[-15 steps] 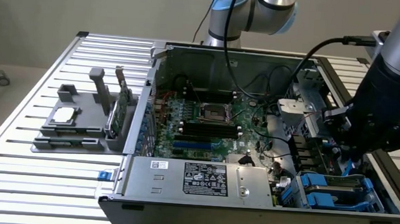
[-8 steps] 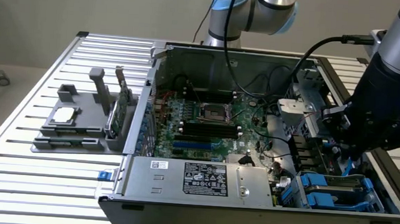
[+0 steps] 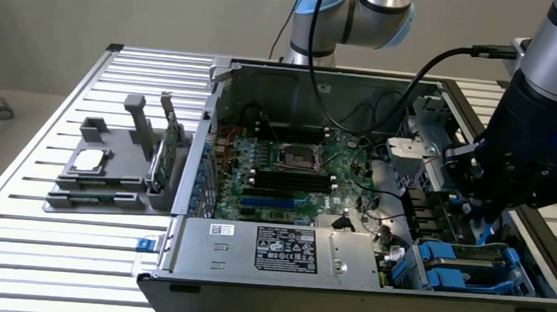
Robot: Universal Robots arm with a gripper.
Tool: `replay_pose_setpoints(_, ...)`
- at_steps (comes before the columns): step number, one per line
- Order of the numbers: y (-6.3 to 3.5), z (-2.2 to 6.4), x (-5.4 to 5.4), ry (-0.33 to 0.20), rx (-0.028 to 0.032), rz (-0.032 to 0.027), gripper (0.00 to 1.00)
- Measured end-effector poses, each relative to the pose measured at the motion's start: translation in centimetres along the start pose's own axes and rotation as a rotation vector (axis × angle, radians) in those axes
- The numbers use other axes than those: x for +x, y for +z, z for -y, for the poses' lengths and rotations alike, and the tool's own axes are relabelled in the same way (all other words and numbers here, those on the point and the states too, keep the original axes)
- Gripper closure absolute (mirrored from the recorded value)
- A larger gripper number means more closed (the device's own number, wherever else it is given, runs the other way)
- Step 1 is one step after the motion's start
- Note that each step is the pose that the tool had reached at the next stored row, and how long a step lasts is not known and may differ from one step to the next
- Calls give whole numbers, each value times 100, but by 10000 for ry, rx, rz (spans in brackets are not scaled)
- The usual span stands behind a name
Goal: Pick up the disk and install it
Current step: 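Insert the first disk wire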
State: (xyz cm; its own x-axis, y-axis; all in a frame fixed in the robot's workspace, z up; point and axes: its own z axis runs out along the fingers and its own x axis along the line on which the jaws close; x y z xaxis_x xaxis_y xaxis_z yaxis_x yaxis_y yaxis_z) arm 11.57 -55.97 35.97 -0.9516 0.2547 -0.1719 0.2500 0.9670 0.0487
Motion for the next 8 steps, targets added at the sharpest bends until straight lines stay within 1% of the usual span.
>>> replay_pose_setpoints(5,-34,6,24,114,22,6,83)
replay_pose_setpoints(8,-49,8,31,199,50,15,83)
